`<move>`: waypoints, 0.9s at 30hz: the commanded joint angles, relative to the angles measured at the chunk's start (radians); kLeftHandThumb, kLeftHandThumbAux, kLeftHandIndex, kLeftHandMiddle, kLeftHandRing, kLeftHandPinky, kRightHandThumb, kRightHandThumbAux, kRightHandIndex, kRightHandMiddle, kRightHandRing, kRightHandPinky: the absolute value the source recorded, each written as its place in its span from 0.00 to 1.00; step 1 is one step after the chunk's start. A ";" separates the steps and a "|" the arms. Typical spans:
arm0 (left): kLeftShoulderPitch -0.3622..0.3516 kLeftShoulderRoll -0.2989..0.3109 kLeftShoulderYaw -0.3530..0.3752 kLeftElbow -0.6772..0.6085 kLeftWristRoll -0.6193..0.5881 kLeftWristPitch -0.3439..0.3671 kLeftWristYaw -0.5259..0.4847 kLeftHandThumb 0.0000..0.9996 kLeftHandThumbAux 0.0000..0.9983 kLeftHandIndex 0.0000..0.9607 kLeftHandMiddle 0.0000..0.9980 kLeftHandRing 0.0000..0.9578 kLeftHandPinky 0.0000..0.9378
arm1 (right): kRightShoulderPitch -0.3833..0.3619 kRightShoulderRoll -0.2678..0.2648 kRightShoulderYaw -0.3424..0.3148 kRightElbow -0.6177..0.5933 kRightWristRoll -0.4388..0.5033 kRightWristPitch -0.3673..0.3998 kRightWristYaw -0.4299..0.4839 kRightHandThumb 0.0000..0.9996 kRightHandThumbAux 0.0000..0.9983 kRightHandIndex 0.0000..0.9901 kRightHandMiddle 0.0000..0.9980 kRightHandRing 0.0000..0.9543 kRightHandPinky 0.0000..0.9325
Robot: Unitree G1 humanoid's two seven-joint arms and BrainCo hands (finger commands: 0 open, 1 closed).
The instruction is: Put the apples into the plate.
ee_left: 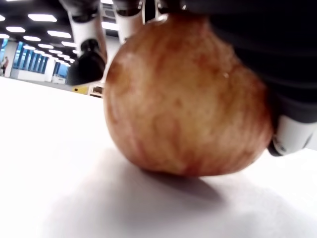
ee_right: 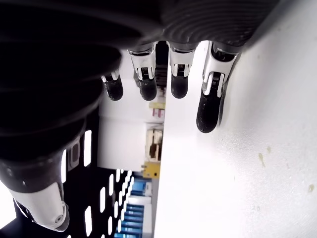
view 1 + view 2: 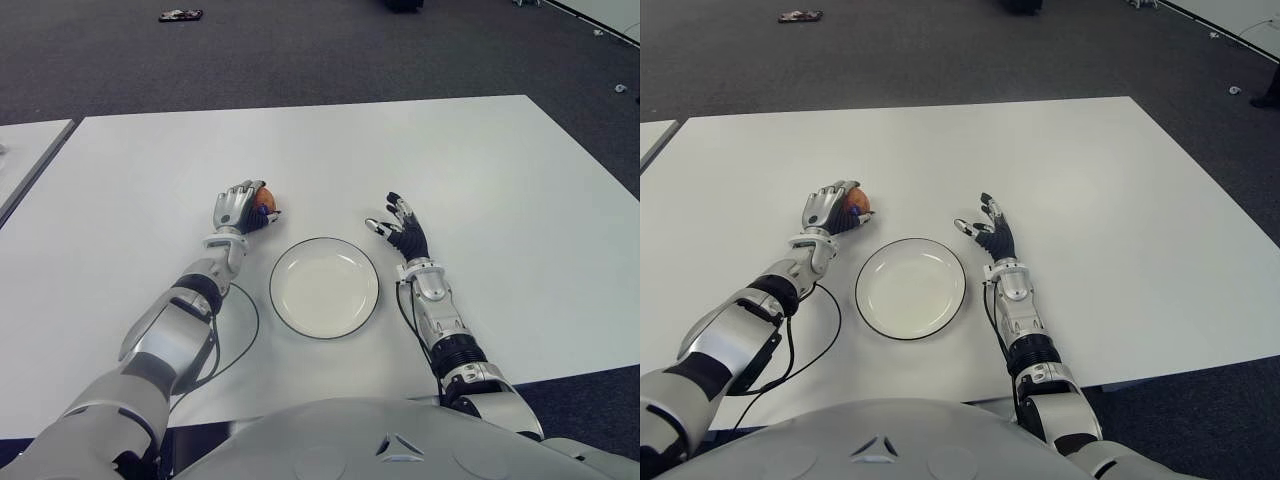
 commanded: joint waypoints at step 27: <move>0.186 0.027 0.407 -0.654 -0.563 -0.239 -0.386 0.74 0.70 0.46 0.88 0.91 0.94 | 0.012 0.002 -0.006 0.081 0.005 0.026 0.001 0.17 0.71 0.00 0.02 0.06 0.14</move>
